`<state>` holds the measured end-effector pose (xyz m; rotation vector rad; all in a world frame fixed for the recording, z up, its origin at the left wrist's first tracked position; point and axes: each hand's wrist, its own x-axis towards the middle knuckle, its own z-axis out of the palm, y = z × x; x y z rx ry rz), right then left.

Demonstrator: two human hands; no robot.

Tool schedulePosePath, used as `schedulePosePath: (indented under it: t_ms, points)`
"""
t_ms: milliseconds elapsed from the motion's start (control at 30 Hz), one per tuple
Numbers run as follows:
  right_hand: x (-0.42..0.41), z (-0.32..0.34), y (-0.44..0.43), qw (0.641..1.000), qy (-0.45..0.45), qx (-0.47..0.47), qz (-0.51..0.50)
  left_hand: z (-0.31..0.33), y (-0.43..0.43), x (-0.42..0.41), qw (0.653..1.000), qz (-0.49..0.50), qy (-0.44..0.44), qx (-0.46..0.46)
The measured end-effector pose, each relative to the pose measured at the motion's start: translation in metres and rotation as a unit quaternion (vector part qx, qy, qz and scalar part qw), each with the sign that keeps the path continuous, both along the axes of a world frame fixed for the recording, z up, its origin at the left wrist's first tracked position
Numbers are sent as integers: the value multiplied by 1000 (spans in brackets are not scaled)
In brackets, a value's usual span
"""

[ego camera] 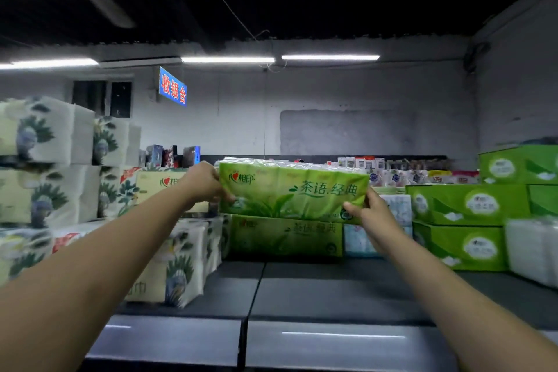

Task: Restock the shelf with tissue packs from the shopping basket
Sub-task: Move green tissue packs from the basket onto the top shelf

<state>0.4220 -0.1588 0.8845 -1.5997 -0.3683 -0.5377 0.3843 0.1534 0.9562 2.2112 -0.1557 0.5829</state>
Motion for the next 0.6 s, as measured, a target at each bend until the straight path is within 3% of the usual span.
schedulePosePath:
  t_ms: [133, 300, 600]
  points:
    - [15, 2, 6, 997, -14, -63, -47, 0, -5, 29, 994, 74, 7, 79]
    - [34, -13, 3, 994, -3, -97, -58, -10, -5, 50, 989, 90, 40, 112]
    - [44, -24, 3, 990, 2, -124, -63, -23, -11, 67, 979, 130, -9, 155]
